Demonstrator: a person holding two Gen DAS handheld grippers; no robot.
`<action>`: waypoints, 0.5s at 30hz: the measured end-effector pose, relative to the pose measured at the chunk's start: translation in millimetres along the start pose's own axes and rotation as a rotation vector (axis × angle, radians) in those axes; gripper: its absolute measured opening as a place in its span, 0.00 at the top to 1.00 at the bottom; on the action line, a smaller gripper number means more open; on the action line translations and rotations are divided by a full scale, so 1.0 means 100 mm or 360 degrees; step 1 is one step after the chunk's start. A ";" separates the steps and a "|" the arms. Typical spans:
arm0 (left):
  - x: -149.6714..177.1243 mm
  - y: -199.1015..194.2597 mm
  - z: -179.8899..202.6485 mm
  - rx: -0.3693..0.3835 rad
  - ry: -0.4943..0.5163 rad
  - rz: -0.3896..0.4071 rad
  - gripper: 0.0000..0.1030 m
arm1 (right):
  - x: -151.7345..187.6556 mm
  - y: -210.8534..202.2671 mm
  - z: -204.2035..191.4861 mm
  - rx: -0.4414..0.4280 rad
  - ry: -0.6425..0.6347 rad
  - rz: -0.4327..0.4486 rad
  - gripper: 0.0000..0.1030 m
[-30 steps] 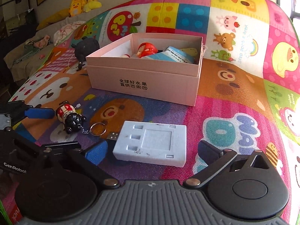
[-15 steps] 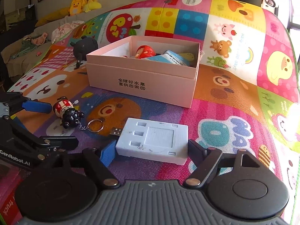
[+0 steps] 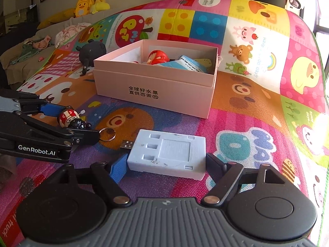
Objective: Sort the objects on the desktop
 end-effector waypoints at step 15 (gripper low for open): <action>-0.80 -0.84 -0.09 -0.0035 0.0154 0.0592 0.32 | -0.94 -1.34 0.10 0.0019 -0.0030 0.0557 0.24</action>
Point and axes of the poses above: each gripper's, at about its wrist camera, not at the fingertips, and y roughly the way its jaws point, z to its right, x to its underside, the point moved 1 cm from there along y, roughly the way its jaws point, and after that the axes turned 3 degrees about z, right-handed, at the moved point
